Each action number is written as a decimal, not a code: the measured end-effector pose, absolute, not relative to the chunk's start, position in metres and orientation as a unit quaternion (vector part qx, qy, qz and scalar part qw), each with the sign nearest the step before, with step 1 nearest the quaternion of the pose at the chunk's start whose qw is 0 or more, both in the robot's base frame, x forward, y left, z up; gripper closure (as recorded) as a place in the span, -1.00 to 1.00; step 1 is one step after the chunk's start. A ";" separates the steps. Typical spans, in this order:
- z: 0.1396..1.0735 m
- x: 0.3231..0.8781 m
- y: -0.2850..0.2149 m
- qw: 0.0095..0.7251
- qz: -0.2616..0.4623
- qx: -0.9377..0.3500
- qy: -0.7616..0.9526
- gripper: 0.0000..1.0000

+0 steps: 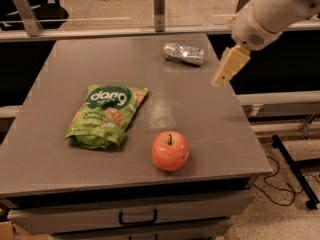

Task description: Move redbull can near apple

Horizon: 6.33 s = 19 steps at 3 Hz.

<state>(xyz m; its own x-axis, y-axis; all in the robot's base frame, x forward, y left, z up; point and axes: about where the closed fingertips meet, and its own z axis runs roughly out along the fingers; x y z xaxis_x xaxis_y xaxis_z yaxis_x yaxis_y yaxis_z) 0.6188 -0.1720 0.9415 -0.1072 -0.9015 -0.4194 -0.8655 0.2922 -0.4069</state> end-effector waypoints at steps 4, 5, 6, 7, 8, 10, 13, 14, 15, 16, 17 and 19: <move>0.861 0.777 -0.138 0.355 0.062 -0.489 0.794 -0.65; 0.852 0.778 -0.129 0.339 0.088 -0.485 0.801 -0.16; 0.845 0.766 -0.119 0.322 0.106 -0.500 0.797 0.28; 0.857 0.734 -0.107 0.314 0.125 -0.539 0.772 0.77; 0.875 0.682 -0.101 0.310 0.139 -0.590 0.733 1.00; 0.875 0.582 -0.117 0.259 0.122 -0.674 0.681 1.00; 0.857 0.496 -0.127 0.172 0.119 -0.736 0.644 0.16; 0.853 0.485 -0.125 0.159 0.121 -0.743 0.639 -0.28; 0.851 0.480 -0.123 0.153 0.121 -0.747 0.636 -0.77; 0.852 0.480 -0.125 0.152 0.117 -0.746 0.638 -1.00; 0.863 0.489 -0.138 0.166 0.109 -0.733 0.650 -1.00; 0.925 0.541 -0.221 0.285 0.100 -0.650 0.697 -1.00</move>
Offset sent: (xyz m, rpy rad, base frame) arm 0.1689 0.0245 -0.0875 0.2308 -0.0172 -0.1656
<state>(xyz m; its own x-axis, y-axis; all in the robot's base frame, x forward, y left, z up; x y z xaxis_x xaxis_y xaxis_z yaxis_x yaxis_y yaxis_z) 0.5407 -0.2208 0.9247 0.0075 -0.8495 -0.5275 -0.9633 0.1355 -0.2318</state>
